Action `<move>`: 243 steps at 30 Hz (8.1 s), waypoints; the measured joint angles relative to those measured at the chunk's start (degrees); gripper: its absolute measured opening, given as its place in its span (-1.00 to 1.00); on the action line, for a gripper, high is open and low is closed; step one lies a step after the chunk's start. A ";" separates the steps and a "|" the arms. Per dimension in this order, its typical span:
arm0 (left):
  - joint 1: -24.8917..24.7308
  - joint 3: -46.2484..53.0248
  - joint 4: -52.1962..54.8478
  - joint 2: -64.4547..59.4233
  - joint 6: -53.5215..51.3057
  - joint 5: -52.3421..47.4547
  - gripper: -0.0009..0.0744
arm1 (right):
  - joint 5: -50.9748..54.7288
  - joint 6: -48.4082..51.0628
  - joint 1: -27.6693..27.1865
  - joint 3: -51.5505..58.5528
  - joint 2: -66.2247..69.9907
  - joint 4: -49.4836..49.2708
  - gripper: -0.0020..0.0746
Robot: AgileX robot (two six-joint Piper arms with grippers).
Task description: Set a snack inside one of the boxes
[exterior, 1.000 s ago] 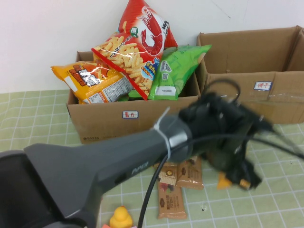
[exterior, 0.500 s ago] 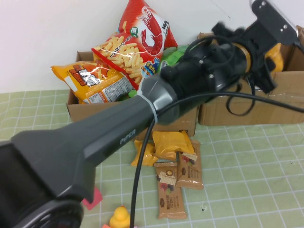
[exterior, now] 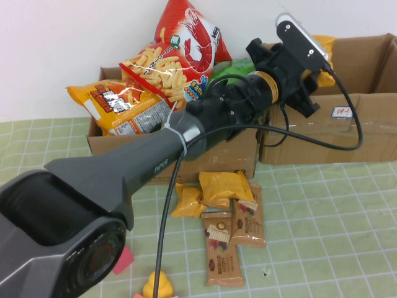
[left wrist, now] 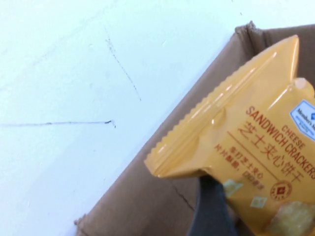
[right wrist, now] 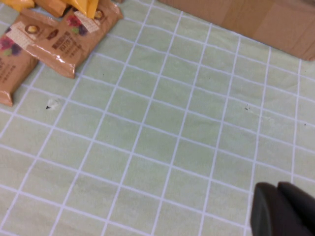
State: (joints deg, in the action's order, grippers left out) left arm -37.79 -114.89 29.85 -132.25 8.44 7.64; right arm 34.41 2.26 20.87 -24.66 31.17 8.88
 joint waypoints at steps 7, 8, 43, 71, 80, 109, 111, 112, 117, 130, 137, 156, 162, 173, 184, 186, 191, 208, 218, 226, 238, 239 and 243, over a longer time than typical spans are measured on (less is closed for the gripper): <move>0.05 -0.25 -0.21 0.00 -0.03 0.59 0.55 | -1.52 0.00 0.00 0.50 0.00 0.00 -0.95; 0.05 -0.59 -0.21 0.00 -0.03 0.10 0.55 | -1.52 0.00 0.00 0.53 0.00 0.00 -0.95; -3.29 -15.62 3.76 24.35 -1.43 -79.43 -0.98 | -4.06 -0.64 0.00 0.63 0.00 -0.98 -0.95; -3.40 45.02 -24.74 32.23 11.70 -44.15 -0.92 | -6.67 -0.64 0.00 1.56 0.00 -0.98 -0.95; -3.40 44.73 -29.05 21.92 8.71 -37.63 0.46 | -6.67 -0.64 0.00 1.65 0.00 -0.98 -0.95; -3.29 34.46 -32.00 12.87 7.31 -47.92 0.17 | -7.07 -0.85 0.00 1.65 0.00 -0.98 -0.95; -3.39 33.10 -31.90 14.57 7.09 -49.35 0.17 | -7.07 -0.85 0.00 1.65 0.00 -0.98 -0.95; -3.39 32.25 -31.90 15.73 6.84 -49.50 0.17 | -7.07 -0.85 0.00 1.65 0.00 -0.98 -0.95; -3.39 26.41 -32.01 21.08 1.57 -49.39 0.17 | -7.07 -0.85 0.00 1.65 0.00 -0.98 -0.95; -3.39 13.10 -29.11 15.90 -13.41 -1.02 0.17 | -7.21 -0.85 0.00 1.65 0.00 -0.98 -0.95; -2.34 5.85 -29.07 3.69 -15.05 12.74 0.24 | -7.11 -0.85 0.00 1.65 0.00 -0.98 -0.95; -0.72 -25.45 -26.00 1.46 -16.70 -52.76 -0.60 | -6.77 -0.85 0.00 1.65 0.00 -0.98 -0.95; -0.72 -36.35 -17.23 6.15 -17.02 -75.86 -0.95 | -6.77 -0.75 0.00 1.65 0.00 -0.98 -0.95; -0.72 -38.80 -11.41 19.58 -19.28 -80.39 -0.98 | -7.07 1.53 0.00 1.65 -0.28 -3.50 -0.95; -0.72 -12.62 -4.29 42.85 -18.80 -80.39 -0.98 | -7.07 2.16 0.00 1.65 -0.54 -4.87 -0.95; -0.72 -6.15 -4.16 46.65 -17.10 -80.39 -0.98 | -7.07 2.16 0.00 1.65 -0.54 -4.87 -0.95; -0.72 12.05 -4.16 58.05 -11.17 -75.29 -0.98 | -7.30 2.16 0.00 1.65 -0.54 -4.98 -0.95; -0.72 79.16 -3.08 99.00 -2.76 -24.85 -0.98 | -2.27 46.28 0.00 1.65 -2.63 -45.61 -0.95; -0.72 96.00 -2.18 107.95 -0.69 -12.16 -0.98 | 2.44 65.21 0.00 1.65 -2.89 -62.80 -0.95; -0.72 96.13 -2.19 108.04 0.61 -11.46 -0.98 | 4.63 71.15 0.00 1.65 -1.85 -71.16 -0.95; -0.72 96.13 -1.79 108.04 0.73 -11.32 -0.98 | -4.17 71.11 0.00 1.65 -1.29 -79.19 -0.95; -0.72 96.13 -1.79 108.04 0.73 -11.32 -0.98 | -4.31 70.94 0.00 1.65 -1.29 -79.21 -0.95; -0.72 96.13 -1.79 108.04 0.73 -11.32 -0.98 | -4.31 70.47 0.00 1.65 -1.29 -79.46 -0.95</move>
State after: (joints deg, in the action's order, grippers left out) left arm -38.51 -18.76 28.06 -24.21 9.17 -3.67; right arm 30.10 72.73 20.87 -23.02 29.87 -70.58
